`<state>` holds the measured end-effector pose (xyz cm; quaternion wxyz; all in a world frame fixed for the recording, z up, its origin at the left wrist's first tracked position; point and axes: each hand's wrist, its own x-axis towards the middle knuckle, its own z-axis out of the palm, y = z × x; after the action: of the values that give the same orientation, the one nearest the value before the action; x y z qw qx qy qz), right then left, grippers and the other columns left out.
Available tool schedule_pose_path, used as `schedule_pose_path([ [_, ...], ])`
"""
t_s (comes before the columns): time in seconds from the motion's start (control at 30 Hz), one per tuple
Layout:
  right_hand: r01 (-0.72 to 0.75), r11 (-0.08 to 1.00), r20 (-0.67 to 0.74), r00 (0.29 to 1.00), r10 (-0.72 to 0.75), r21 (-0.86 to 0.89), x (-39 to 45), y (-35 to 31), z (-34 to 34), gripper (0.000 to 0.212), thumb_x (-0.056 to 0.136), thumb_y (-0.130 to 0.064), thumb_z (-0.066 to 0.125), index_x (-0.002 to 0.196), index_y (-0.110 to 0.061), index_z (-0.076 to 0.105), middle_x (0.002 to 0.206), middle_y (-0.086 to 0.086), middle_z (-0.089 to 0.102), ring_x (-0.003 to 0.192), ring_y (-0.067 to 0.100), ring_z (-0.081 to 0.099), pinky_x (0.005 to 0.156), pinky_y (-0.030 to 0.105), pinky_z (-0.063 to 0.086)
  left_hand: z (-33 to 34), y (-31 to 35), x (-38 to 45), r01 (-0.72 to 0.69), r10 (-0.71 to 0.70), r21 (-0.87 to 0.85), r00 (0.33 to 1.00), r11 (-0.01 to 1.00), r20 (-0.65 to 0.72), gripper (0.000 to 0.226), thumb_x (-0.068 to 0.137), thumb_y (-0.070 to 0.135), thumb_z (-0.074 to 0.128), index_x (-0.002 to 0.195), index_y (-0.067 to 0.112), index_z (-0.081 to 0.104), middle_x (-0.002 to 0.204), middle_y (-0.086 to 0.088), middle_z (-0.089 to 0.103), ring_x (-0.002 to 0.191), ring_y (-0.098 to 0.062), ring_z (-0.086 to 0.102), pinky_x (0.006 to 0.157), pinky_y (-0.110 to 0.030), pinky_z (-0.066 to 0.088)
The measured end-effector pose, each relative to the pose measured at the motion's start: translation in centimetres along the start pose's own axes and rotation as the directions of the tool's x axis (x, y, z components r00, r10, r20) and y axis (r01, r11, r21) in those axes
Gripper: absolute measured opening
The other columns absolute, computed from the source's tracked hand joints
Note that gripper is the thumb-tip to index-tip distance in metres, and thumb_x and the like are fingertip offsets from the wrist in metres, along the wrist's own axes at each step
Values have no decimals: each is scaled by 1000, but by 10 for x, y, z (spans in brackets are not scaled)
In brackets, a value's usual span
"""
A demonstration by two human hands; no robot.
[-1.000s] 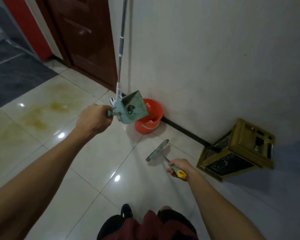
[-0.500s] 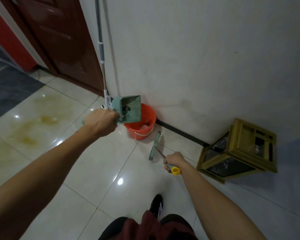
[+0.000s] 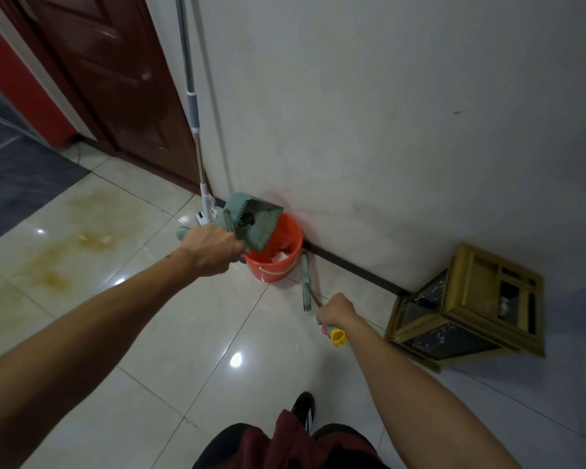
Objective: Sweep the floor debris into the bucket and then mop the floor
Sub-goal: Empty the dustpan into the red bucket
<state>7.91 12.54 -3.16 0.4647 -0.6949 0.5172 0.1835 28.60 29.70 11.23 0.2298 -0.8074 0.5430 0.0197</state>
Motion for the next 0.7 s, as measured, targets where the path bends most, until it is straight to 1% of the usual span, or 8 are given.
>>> schedule_pose_path([
  [0.1,6,1000,0,1000,-6,-2,-2,-1,-2,36,83,3,64,119,4,57,109,21,67,49,21,63,32,20,41,-7,1,5,-20,21,64,1000,998,-14,24,95,23,61,116,29,69,91,1,71,80,-22,70,53,-30,47],
  [0.2,7,1000,0,1000,-7,-15,-5,0,-1,38,84,2,65,120,3,58,114,22,67,50,21,64,32,18,41,-9,17,2,-112,109,114,994,987,32,24,98,20,58,120,23,68,100,0,71,90,-21,70,60,-28,46],
  [0.33,14,999,10,1000,-14,-32,-18,3,3,31,85,1,64,116,4,60,109,22,69,41,16,60,29,15,36,7,39,-8,-232,224,140,972,963,71,24,102,20,53,122,15,65,106,-2,70,97,-22,69,71,-27,49],
  [0.43,28,1000,-2,1000,-28,-8,-32,4,7,8,85,3,63,90,-2,59,102,20,68,49,18,60,29,15,36,15,40,-16,-233,229,86,972,969,53,27,100,24,57,124,20,67,106,-1,72,97,-23,70,75,-32,58],
  [0.5,37,999,-21,999,-37,4,-38,6,12,20,85,3,63,74,-9,52,96,17,66,50,18,60,29,15,37,13,39,-20,-230,228,50,973,972,43,26,98,26,58,123,25,68,103,-1,73,96,-25,71,73,-35,59],
  [0.53,36,999,-30,999,-36,12,-41,7,14,20,85,2,64,75,-10,52,95,16,66,50,18,60,29,15,37,11,38,-22,-232,230,40,972,972,44,24,98,25,59,119,24,69,101,-2,73,95,-27,71,72,-36,60],
  [0.6,16,1000,-27,1000,-15,18,-45,11,20,10,85,0,65,91,-5,58,102,18,68,46,15,61,30,14,37,8,34,-23,-230,229,65,973,971,27,19,96,21,60,111,20,70,95,-4,72,91,-29,71,71,-38,61],
  [0.7,8,1000,-21,1000,-8,2,-48,20,33,30,84,-1,66,113,4,59,112,22,68,32,9,58,29,13,35,5,34,-31,-243,249,130,968,961,-28,17,95,17,59,109,18,70,95,-5,72,89,-29,72,69,-36,59],
])
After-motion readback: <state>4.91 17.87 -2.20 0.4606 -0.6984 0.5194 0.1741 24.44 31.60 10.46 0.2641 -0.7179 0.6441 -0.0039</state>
